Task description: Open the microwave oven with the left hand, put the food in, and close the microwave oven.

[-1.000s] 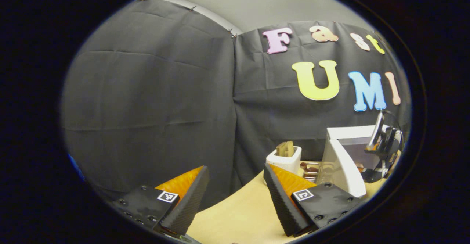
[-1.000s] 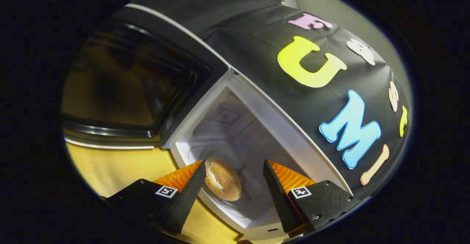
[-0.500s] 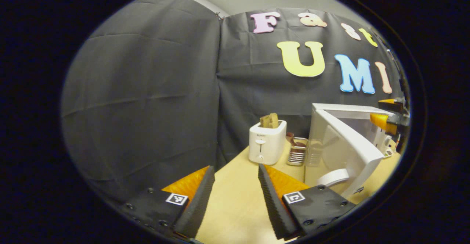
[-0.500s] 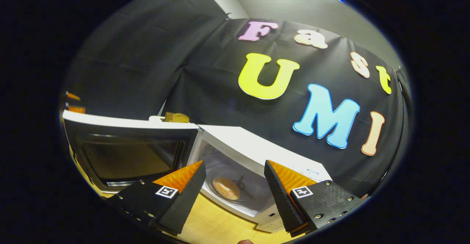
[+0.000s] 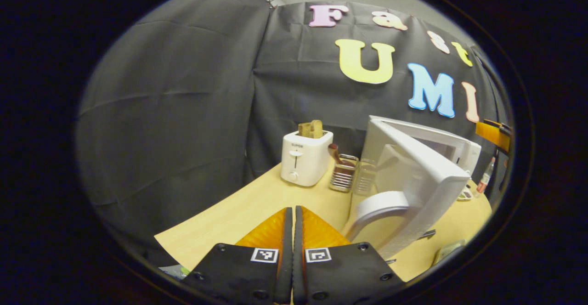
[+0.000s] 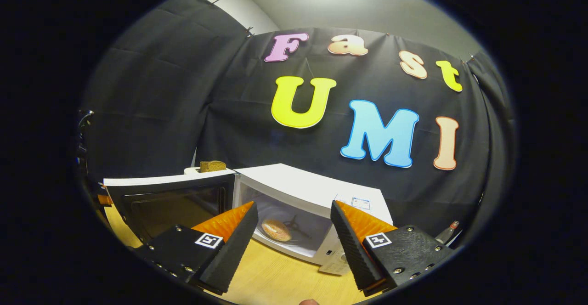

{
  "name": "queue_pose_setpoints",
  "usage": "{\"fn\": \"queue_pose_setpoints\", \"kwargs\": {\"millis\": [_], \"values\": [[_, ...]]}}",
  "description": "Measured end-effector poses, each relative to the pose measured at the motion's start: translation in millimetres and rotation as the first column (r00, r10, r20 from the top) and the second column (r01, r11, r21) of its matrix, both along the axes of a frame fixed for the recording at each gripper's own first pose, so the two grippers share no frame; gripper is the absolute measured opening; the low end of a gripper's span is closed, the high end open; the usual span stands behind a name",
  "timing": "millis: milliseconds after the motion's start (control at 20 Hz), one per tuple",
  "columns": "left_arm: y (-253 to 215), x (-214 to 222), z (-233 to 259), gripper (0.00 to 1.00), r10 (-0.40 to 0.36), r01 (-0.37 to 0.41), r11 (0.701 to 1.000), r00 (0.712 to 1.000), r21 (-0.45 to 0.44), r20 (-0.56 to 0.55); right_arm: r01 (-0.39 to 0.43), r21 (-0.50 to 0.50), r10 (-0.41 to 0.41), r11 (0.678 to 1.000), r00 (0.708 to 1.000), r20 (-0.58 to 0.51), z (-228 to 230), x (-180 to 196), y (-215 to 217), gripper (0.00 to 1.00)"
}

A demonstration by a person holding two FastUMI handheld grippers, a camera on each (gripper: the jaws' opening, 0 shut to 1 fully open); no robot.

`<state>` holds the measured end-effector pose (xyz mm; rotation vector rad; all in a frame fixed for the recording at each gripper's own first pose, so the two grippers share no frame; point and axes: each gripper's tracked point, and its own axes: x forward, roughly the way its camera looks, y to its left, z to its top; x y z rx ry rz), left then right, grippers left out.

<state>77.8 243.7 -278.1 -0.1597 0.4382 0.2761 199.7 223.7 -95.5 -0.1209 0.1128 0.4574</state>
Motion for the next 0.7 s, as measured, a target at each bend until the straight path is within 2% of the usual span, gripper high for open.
{"fn": "queue_pose_setpoints", "kwargs": {"millis": [50, 100, 150, 200, 300, 350, 400, 550, 600, 650, 700], "values": [[-3.5, -1.0, 3.8, 0.07, -0.004, 0.004, 1.0, 1.0, 0.021, -0.003, 0.004, 0.003, -0.004, 1.0, 1.0, 0.002, 3.0, -2.5, -4.0, 0.97], [-7.2, 3.9, 2.3, 0.02, -0.022, 0.022, 0.999, 1.0, 0.028, -0.005, 0.006, 0.005, -0.006, 1.0, 1.0, 0.002, 3.3, -4.8, -7.1, 0.97], [-16.8, 4.3, 4.3, 0.12, -0.045, 0.045, 0.999, 0.999, 0.015, -0.008, 0.006, 0.005, -0.006, 1.0, 1.0, -0.001, 3.8, -7.4, -9.3, 0.97], [-25.2, 7.7, 4.1, 0.07, -0.066, 0.066, 0.998, 0.998, 0.0, -0.007, 0.007, 0.006, -0.007, 1.0, 1.0, -0.005, 4.6, -9.4, -10.7, 0.97], [-43.1, 13.8, 4.0, 0.07, -0.113, 0.113, 0.994, 0.994, -0.006, -0.007, 0.019, 0.003, -0.019, 1.0, 1.0, -0.005, 6.7, -13.9, -19.0, 0.97], [-52.7, 18.4, 5.6, 0.03, -0.139, 0.139, 0.99, 0.99, -0.002, -0.005, 0.027, 0.003, -0.027, 1.0, 1.0, -0.002, 8.0, -15.7, -23.7, 0.97], [-64.7, 23.5, 7.2, 0.07, -0.166, 0.166, 0.986, 0.986, -0.008, -0.002, 0.035, -0.002, -0.035, 0.999, 0.999, -0.003, 7.5, -17.3, -26.7, 0.97], [-101.4, 40.2, 18.9, 0.08, -0.251, 0.251, 0.967, 0.968, -0.033, 0.029, 0.06, -0.017, -0.06, 0.998, 0.998, -0.007, 7.5, -21.6, -40.6, 0.97], [-112.7, 44.6, 22.7, 0.03, -0.281, 0.282, 0.959, 0.959, -0.031, 0.038, 0.071, -0.017, -0.071, 0.997, 0.997, -0.01, 7.7, -22.4, -45.7, 0.97], [-124.3, 49.4, 26.1, 0.03, -0.309, 0.311, 0.95, 0.95, -0.03, 0.047, 0.082, -0.016, -0.082, 0.997, 0.997, -0.015, 7.7, -23.6, -50.3, 0.97], [-136.5, 54.0, 29.4, 0.12, -0.337, 0.339, 0.94, 0.94, -0.029, 0.055, 0.092, -0.018, -0.093, 0.996, 0.996, -0.019, 6.9, -25.6, -54.5, 0.97]]}}
